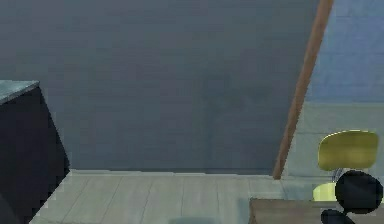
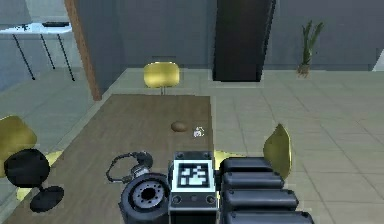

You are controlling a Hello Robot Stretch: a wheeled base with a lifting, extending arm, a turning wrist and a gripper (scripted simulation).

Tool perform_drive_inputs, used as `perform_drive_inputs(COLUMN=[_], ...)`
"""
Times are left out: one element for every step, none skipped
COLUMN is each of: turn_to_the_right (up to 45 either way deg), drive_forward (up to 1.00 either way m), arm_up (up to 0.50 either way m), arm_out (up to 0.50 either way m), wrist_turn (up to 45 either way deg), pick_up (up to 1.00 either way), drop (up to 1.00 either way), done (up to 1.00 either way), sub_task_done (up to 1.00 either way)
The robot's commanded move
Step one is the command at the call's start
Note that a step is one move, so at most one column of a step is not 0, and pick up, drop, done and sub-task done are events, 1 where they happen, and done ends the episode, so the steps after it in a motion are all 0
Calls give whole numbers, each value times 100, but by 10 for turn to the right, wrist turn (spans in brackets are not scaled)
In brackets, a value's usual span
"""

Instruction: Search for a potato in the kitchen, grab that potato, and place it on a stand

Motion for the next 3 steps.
perform_drive_inputs(turn_to_the_right=[300, 450, -450], drive_forward=[0, 0, 0], arm_up=[0, 0, 0], arm_out=[0, 0, 0], wrist_turn=[0, 0, 0], pick_up=[0, 0, 0], drop=[0, 0, 0], done=[0, 0, 0], sub_task_done=[0, 0, 0])
